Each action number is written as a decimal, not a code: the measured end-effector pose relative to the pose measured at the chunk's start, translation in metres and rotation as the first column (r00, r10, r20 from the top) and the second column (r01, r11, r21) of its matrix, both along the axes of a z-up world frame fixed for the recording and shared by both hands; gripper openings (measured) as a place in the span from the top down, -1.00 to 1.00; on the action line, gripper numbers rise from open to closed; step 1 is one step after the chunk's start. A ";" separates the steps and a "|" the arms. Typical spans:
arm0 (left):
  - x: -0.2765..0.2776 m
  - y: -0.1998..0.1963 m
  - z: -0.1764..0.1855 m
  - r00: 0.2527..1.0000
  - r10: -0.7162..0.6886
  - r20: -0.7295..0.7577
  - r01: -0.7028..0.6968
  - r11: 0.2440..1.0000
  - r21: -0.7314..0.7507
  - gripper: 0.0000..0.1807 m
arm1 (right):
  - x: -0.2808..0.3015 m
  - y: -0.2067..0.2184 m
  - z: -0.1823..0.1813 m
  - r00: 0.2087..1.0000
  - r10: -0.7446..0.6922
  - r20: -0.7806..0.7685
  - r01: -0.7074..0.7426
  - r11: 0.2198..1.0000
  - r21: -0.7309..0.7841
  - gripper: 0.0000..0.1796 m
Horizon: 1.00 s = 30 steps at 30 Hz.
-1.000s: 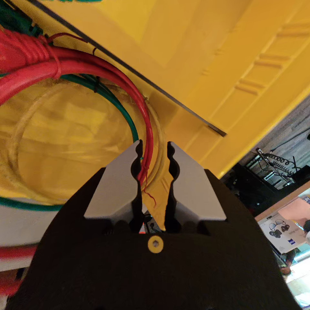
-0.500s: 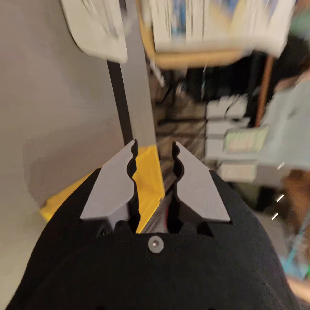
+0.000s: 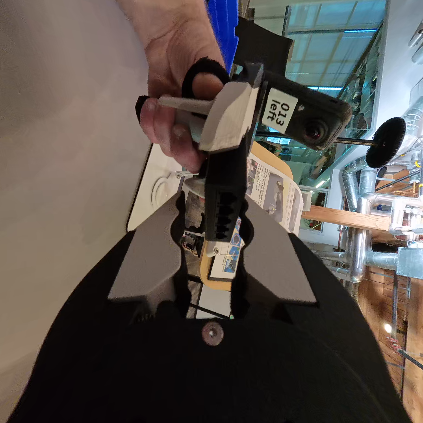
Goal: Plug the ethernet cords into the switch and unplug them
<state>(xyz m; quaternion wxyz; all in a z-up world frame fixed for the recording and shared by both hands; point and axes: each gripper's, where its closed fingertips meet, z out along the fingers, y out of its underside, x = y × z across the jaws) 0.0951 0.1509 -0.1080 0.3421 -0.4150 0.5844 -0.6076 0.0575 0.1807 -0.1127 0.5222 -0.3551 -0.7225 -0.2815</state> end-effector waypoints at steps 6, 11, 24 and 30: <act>0.007 -0.006 -0.004 0.998 -0.030 -0.050 0.027 0.998 -0.065 -0.41 | 0.005 -0.004 0.002 0.999 -0.031 0.005 0.032 0.997 -0.066 0.72; 0.006 0.002 0.000 0.997 0.057 -0.054 -0.058 0.998 -0.020 -0.51 | 0.051 0.006 0.026 0.988 -0.149 -0.036 0.142 0.979 -0.144 0.72; -0.001 0.027 -0.011 0.987 0.156 -0.036 -0.153 0.985 0.075 0.37 | 0.400 0.110 -0.026 0.579 -0.584 0.569 0.816 0.418 -0.401 0.72; 0.000 0.037 -0.025 0.979 0.190 -0.077 -0.184 0.979 0.083 0.35 | 0.455 0.130 -0.092 0.507 -0.533 0.677 0.860 0.258 -0.441 0.72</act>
